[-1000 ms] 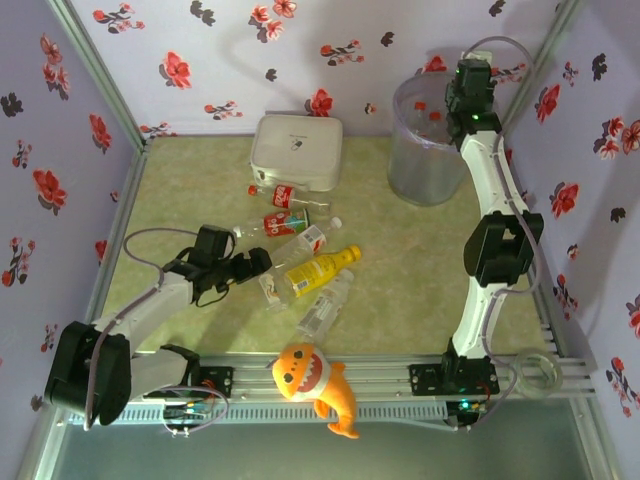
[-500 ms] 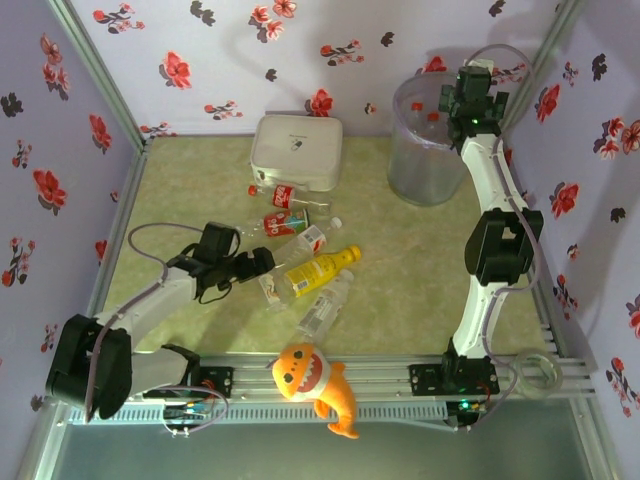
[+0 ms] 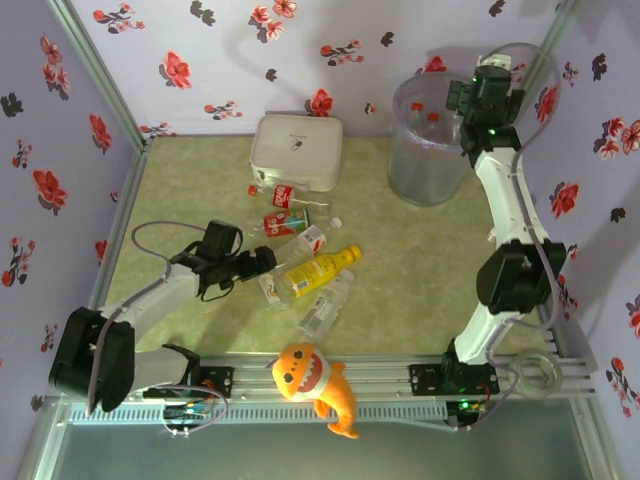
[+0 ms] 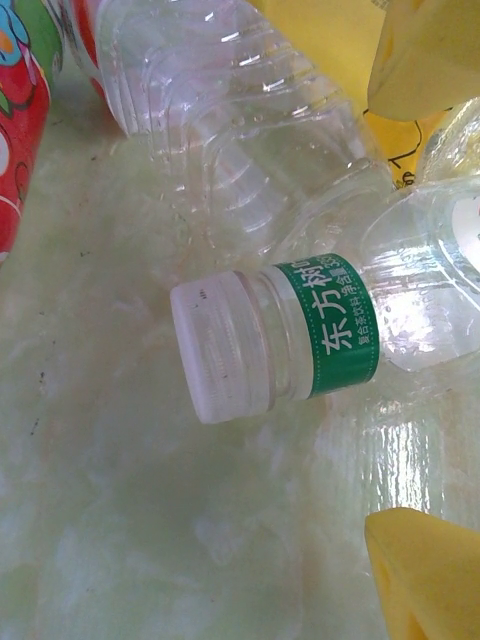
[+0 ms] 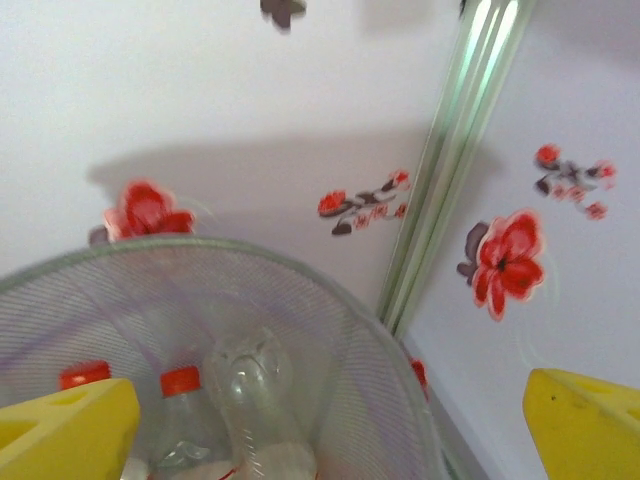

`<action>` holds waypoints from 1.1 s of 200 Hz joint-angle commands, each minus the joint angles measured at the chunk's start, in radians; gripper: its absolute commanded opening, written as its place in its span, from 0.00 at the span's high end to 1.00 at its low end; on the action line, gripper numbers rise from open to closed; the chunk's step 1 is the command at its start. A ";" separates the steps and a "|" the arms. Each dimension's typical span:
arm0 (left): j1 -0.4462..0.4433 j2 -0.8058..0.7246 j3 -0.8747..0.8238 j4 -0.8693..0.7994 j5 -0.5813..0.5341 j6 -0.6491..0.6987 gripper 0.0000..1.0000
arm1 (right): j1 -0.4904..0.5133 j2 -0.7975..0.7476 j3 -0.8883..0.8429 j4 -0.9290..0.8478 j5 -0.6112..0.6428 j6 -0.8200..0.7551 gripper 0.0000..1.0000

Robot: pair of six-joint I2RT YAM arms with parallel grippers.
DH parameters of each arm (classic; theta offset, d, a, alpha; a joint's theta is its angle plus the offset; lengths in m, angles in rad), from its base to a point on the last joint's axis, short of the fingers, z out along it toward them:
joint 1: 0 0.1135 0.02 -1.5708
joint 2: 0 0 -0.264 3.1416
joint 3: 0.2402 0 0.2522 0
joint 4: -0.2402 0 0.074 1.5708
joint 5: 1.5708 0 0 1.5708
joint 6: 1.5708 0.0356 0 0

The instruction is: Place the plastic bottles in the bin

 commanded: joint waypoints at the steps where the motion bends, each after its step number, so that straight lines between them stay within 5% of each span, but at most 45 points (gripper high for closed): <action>1: -0.014 0.019 0.031 0.009 0.004 -0.025 0.00 | 0.017 -0.121 -0.079 0.008 -0.022 0.035 0.01; 102: -0.126 -0.089 -0.028 -0.092 -0.018 -0.156 0.00 | 0.095 -0.527 -0.499 -0.163 -0.195 0.222 0.01; 220: -0.236 -0.035 -0.108 0.025 -0.043 -0.275 0.00 | 0.120 -0.571 -0.607 -0.198 -0.344 0.296 0.01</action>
